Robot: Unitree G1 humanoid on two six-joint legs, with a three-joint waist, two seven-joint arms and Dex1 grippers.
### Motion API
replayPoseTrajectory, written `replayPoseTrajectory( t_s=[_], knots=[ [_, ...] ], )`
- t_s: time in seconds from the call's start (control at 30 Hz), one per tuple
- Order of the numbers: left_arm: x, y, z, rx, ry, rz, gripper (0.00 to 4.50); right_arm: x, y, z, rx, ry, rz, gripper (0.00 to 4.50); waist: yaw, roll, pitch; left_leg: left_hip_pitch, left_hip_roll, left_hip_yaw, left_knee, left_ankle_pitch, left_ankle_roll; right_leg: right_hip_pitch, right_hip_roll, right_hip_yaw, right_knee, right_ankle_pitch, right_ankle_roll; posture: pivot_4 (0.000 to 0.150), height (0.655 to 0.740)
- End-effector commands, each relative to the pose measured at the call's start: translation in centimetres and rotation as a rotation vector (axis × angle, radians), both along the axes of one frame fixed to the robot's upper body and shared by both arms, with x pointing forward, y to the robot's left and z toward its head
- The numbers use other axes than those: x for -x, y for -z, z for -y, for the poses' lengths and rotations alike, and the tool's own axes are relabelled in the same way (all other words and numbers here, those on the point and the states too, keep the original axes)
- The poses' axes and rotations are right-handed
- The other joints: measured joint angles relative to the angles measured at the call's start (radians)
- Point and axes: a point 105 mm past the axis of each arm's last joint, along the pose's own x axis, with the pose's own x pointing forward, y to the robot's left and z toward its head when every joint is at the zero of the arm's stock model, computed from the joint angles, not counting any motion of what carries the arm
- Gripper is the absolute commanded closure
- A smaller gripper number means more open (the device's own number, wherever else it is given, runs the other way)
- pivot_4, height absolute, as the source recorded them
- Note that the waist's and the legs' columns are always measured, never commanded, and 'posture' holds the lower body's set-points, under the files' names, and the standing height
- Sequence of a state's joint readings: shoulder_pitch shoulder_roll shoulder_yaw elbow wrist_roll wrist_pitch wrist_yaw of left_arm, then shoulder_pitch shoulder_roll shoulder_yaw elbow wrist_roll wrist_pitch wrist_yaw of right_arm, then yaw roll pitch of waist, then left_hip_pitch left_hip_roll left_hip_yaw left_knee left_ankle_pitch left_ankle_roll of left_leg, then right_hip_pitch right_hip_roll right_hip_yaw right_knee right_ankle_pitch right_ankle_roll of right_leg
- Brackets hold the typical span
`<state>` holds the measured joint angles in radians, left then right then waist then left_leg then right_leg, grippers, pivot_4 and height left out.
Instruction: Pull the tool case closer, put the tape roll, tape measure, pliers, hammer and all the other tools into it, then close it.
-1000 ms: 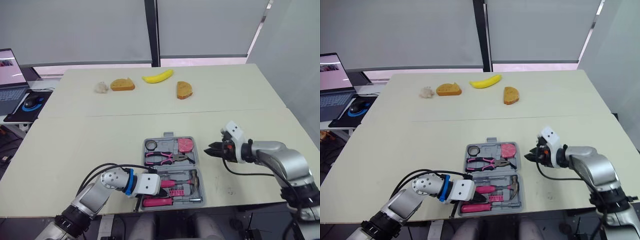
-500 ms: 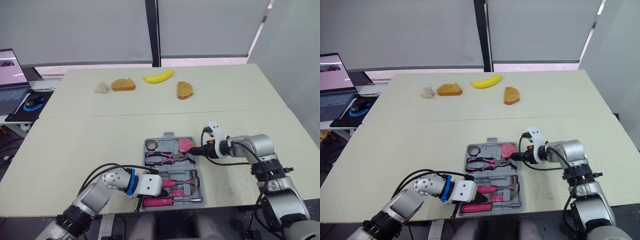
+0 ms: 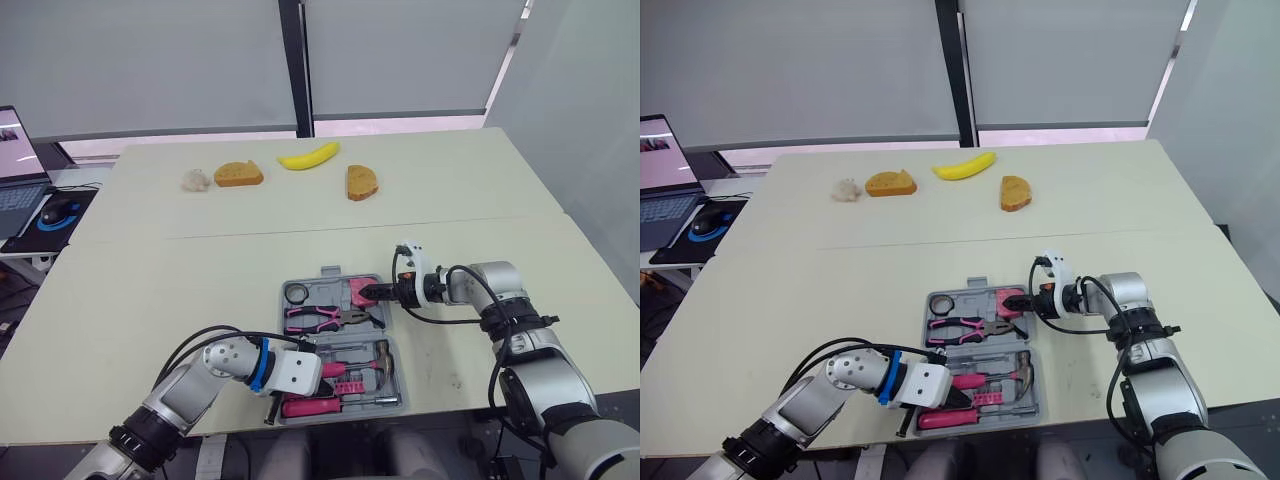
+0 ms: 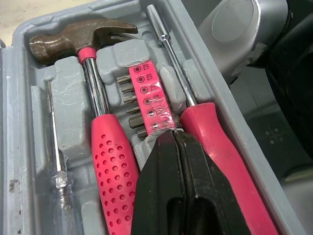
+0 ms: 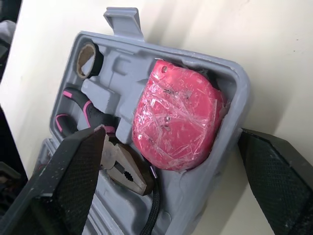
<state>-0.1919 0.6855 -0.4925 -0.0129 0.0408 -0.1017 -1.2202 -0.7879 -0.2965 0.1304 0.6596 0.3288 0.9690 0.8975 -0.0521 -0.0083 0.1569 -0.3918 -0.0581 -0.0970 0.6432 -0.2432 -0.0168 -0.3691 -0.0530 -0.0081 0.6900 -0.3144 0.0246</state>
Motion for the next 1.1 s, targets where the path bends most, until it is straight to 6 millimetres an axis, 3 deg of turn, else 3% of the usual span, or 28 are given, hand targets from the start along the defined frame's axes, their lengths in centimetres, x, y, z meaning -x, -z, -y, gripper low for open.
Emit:
replayPoseTrajectory(
  t_s=[0.03,0.37,0.63,0.8,1.1],
  knots=[
    [1.4,2.5,-1.2,-0.105,0.015,-0.081,4.5,0.2,-1.8,-2.5,-0.106,-0.12,0.05,0.04,-0.003,0.0,0.0,0.0,0.0,0.0,0.0,0.0,0.0,0.0,0.0,0.0,0.0,0.0,0.0,0.15,0.74],
    [1.3,2.4,-1.6,-0.129,0.021,-0.095,4.5,0.1,-4.8,-2.7,-0.143,-0.302,0.218,0.04,-0.005,0.0,0.0,0.0,0.0,0.0,0.0,0.0,0.0,-0.001,0.0,0.0,0.001,0.0,0.0,0.15,0.74],
    [0.8,1.4,-0.9,-0.055,-0.02,-0.082,4.5,1.5,-6.7,-1.6,0.017,-0.537,0.472,0.04,-0.003,0.001,0.0,-0.002,0.0,0.0,0.0,0.0,0.0,-0.002,0.0,0.0,0.0,0.0,0.0,0.15,0.74],
    [0.2,-0.6,-0.5,0.027,-0.074,-0.076,4.5,3.0,-7.5,-2.1,0.021,-0.605,0.527,0.04,-0.002,0.0,0.0,-0.003,0.0,-0.001,0.0,0.0,0.0,-0.003,0.0,0.0,0.0,0.0,0.0,0.15,0.74],
    [0.8,-4.4,-2.2,0.141,-0.201,-0.18,4.5,4.6,-8.2,-1.7,0.128,-0.687,0.648,0.04,0.006,0.0,0.002,-0.007,0.0,-0.002,0.001,0.0,0.0,-0.005,-0.001,0.0,-0.002,0.0,0.0,0.15,0.74]
  ],
)
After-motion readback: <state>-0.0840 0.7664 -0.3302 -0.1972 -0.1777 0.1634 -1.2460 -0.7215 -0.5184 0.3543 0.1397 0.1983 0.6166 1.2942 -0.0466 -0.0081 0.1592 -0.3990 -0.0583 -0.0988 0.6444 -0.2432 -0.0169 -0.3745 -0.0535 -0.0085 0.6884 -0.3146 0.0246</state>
